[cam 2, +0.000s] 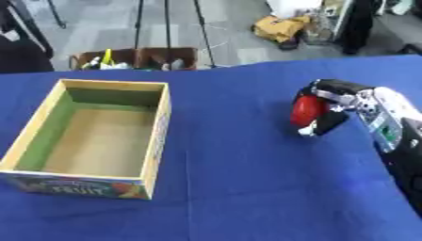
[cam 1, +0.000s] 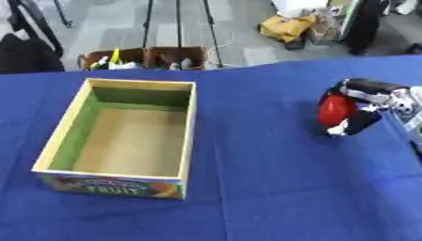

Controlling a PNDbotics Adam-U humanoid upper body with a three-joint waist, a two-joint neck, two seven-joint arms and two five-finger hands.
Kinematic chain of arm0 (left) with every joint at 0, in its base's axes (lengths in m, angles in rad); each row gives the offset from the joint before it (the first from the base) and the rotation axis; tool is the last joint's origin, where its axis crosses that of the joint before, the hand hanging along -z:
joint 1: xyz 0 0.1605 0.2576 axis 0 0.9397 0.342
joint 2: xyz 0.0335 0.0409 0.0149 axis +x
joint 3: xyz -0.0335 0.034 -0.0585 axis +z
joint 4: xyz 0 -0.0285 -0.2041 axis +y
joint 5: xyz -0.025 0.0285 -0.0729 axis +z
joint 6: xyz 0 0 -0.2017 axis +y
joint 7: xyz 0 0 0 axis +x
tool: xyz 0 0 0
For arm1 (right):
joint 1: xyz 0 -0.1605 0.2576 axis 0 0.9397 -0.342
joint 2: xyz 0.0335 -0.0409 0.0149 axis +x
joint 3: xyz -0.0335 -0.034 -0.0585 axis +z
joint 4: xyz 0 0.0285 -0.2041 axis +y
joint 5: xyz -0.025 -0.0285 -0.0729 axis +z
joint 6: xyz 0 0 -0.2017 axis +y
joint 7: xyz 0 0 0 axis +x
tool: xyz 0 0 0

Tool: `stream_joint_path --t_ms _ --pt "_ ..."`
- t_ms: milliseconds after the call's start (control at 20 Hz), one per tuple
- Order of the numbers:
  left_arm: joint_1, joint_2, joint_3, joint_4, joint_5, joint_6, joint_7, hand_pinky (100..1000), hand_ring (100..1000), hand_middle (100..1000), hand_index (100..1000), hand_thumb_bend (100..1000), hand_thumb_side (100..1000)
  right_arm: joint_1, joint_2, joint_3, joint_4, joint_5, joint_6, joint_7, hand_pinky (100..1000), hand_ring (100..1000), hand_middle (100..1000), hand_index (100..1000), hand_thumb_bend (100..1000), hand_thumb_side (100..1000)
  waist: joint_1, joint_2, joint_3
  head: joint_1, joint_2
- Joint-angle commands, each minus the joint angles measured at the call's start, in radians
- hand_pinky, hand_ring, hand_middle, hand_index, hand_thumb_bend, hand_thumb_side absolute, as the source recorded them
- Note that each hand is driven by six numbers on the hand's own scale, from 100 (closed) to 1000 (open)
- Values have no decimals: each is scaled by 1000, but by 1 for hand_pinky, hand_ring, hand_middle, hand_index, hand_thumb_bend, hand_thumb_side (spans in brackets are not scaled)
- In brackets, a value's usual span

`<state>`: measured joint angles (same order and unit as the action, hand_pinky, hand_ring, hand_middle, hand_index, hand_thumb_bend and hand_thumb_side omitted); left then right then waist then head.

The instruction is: Pick up objects on the table and place them in the box.

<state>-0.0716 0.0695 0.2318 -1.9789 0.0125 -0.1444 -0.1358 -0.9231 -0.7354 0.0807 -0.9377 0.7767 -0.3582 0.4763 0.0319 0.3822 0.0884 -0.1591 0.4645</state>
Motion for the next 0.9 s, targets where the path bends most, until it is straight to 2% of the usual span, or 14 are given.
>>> stream_joint_path --t_ms 50,400,650,750,800,900 --pt "-3 6 -1 -21 4 1 0 352 394 454 581 100 867 -17 -40 -11 -20 -21 8 -4 425 570 538 731 100 331 -2 -23 -1 -6 -12" --pt "-4 6 -2 -21 5 0 0 351 394 453 580 100 867 -18 -37 -9 -18 -42 28 -33 406 557 524 671 100 320 -2 -20 3 -13 -17" --pt "-6 6 -2 -21 5 1 -1 351 394 453 580 100 867 -23 -35 -10 -20 -58 35 -41 386 541 498 594 100 204 -5 -19 6 -15 -18" --pt "-7 7 -2 -21 5 2 -1 351 394 453 579 100 865 -26 -35 -10 -24 -63 39 -48 388 540 490 572 100 219 -7 -20 7 -15 -18" --pt "-7 7 -2 -21 5 3 -1 351 394 453 579 100 865 -28 -36 -8 -27 -64 40 -51 388 540 489 567 100 190 -8 -21 7 -15 -18" --pt "-9 8 -2 -21 5 5 -1 350 394 453 578 100 867 -32 -38 -5 -35 -63 39 -57 387 538 478 553 100 189 -11 -23 7 -14 -17"
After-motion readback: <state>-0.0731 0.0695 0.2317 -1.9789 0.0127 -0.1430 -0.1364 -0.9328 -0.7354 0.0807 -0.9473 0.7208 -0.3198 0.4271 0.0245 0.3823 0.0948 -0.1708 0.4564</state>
